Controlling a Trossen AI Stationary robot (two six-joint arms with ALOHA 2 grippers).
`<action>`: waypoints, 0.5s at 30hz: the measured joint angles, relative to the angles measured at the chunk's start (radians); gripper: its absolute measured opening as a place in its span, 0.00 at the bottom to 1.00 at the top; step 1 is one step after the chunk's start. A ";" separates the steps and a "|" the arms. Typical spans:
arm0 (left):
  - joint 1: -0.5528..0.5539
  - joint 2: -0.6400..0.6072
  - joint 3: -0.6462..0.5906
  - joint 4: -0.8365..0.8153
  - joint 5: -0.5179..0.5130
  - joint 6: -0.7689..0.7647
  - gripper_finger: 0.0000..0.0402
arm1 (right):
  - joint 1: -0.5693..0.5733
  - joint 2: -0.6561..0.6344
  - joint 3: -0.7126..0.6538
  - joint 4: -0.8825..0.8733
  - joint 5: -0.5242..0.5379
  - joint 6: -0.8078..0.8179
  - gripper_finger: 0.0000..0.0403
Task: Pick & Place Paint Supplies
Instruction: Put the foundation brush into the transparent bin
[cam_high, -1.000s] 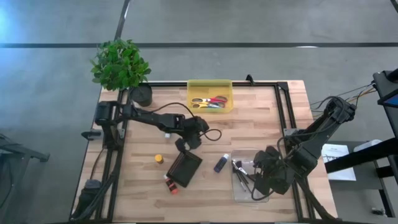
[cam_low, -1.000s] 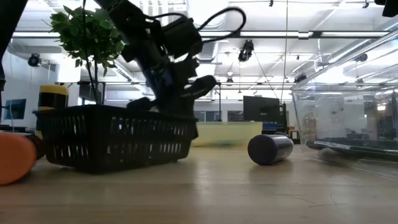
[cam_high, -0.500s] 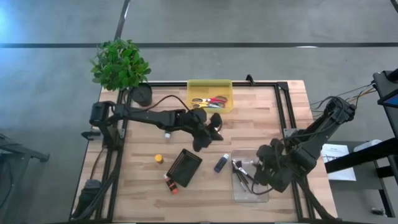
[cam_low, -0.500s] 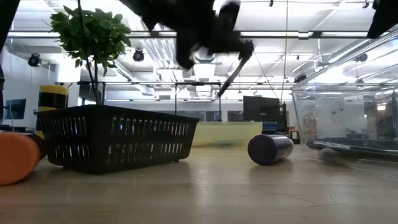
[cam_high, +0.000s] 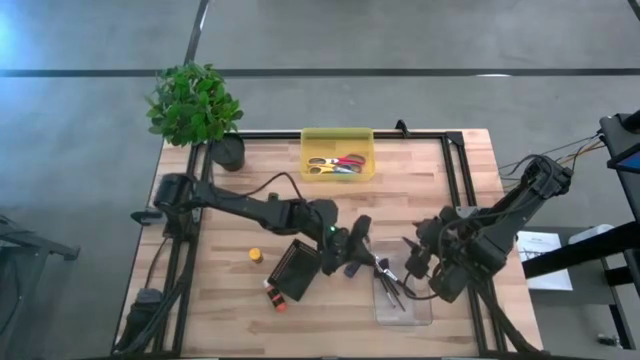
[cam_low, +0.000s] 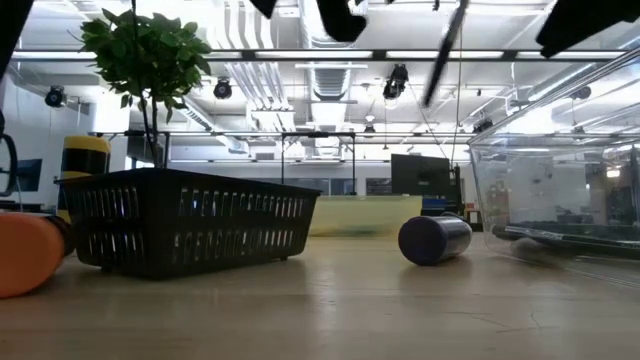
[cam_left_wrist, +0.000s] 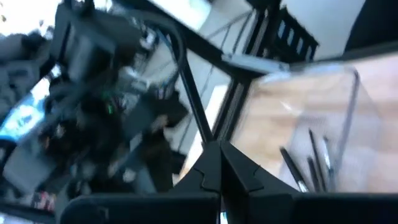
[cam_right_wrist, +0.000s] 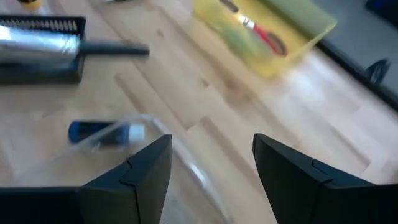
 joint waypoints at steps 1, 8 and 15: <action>-0.003 0.014 0.016 0.008 0.020 -0.001 0.00 | -0.006 0.000 0.000 0.000 0.015 -0.008 0.55; -0.022 0.147 0.142 0.001 0.121 -0.024 0.00 | -0.034 0.001 -0.005 -0.001 0.079 -0.047 0.55; -0.029 0.253 0.217 0.001 0.167 -0.061 0.00 | -0.038 0.001 -0.012 -0.002 0.099 -0.053 0.55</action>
